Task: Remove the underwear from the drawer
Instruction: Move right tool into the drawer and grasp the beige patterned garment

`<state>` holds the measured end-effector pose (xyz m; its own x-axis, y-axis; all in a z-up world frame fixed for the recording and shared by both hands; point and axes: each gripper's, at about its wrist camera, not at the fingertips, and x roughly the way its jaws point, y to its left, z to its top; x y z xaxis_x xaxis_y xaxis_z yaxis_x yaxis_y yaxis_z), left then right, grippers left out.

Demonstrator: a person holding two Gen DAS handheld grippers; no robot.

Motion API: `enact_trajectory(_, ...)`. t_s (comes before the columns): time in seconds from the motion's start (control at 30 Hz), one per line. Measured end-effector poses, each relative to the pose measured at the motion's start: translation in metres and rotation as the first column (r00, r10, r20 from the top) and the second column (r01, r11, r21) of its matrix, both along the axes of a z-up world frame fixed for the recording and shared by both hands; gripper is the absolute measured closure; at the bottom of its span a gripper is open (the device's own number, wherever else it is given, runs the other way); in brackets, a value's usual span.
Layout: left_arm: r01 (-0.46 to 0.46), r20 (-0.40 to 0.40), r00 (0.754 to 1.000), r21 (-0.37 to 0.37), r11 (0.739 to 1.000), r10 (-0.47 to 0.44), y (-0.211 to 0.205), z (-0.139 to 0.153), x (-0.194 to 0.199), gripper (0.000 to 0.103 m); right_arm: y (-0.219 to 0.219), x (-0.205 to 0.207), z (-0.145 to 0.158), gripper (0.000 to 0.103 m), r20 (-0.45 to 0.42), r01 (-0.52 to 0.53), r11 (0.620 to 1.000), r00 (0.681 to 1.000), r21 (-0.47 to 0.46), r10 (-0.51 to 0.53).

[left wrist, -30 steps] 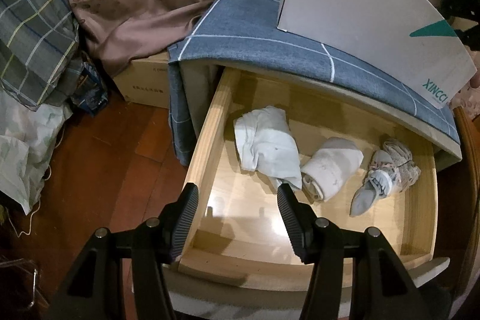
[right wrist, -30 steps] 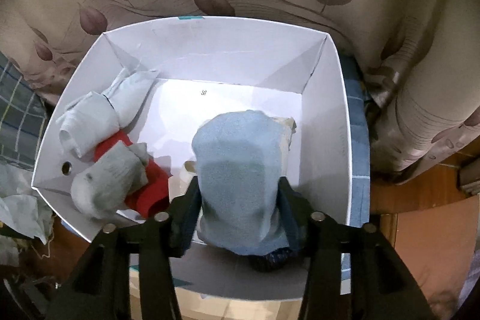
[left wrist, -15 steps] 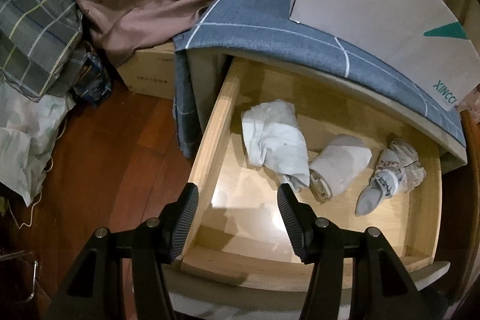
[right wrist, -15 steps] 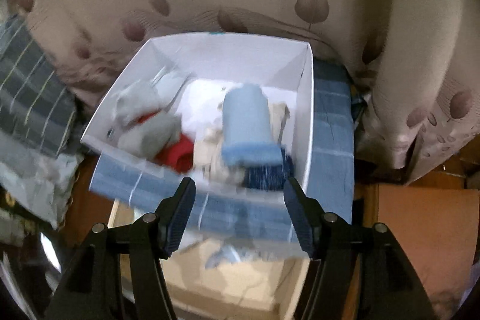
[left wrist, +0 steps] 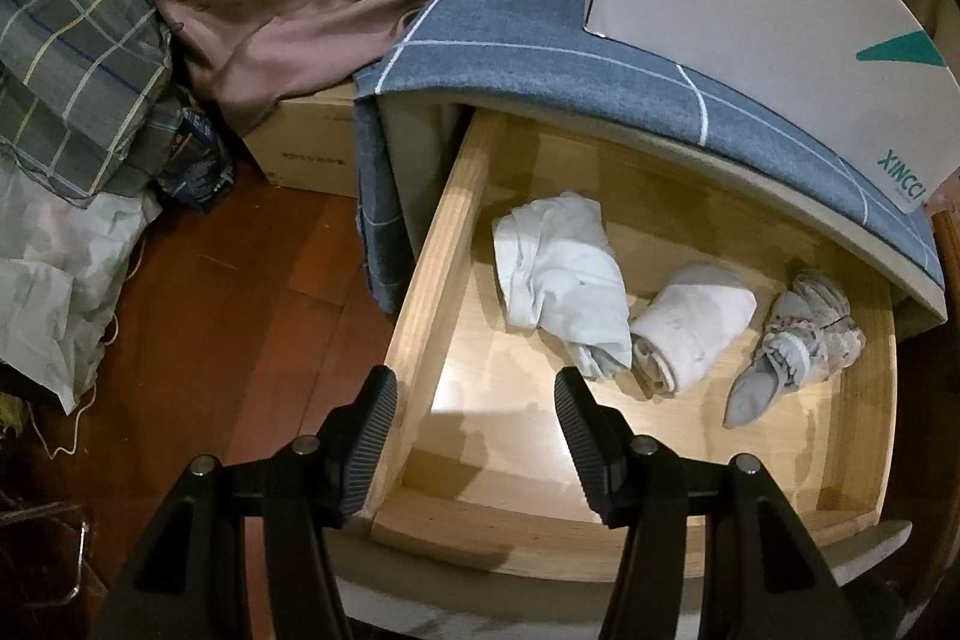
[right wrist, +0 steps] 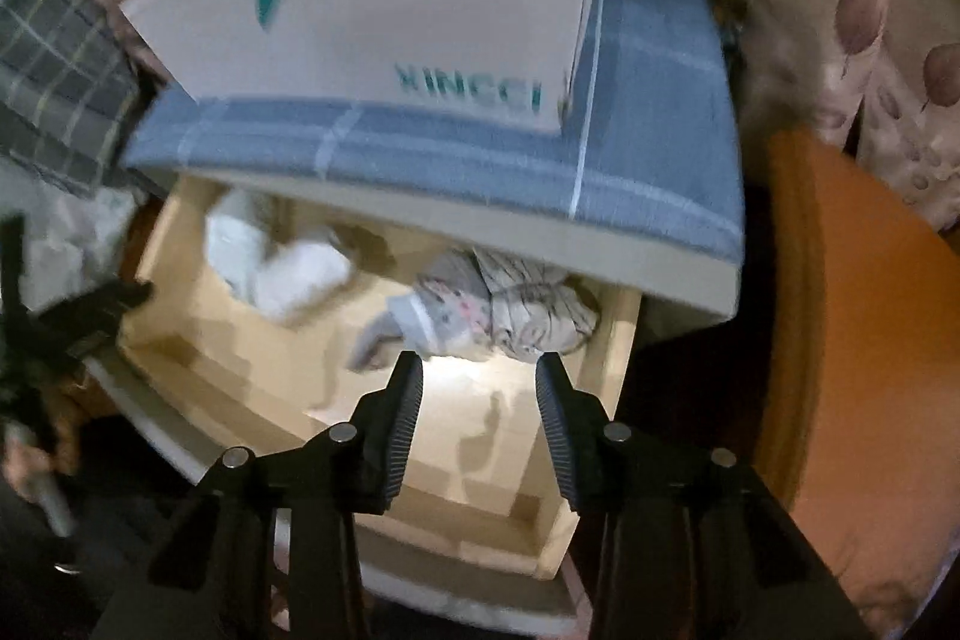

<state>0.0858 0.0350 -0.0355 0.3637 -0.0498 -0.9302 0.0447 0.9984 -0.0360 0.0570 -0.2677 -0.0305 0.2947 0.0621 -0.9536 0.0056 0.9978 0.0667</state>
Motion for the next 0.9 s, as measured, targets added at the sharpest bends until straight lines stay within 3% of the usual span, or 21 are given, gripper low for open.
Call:
enact_trajectory(0.2, 0.004, -0.002, 1.0, -0.004, 1.0, -0.004, 0.001, 0.0, 0.0, 0.047, -0.001, 0.012, -0.041, 0.069, -0.003, -0.04, 0.999, 0.999, -0.007, 0.04)
enact_trajectory(0.33, 0.007, -0.004, 1.0, -0.005, 1.0, -0.007, 0.001, -0.001, 0.0, 0.047, 0.001, 0.022, -0.062, 0.068, 0.017, -0.061, 0.996, 0.998, -0.06, 0.062)
enact_trajectory(0.9, 0.009, -0.014, 1.0, -0.023, 1.0, -0.009, 0.001, -0.001, 0.002, 0.047, 0.008, 0.059, -0.111, 0.061, 0.001, -0.111, 0.974, 0.994, -0.197, 0.114)
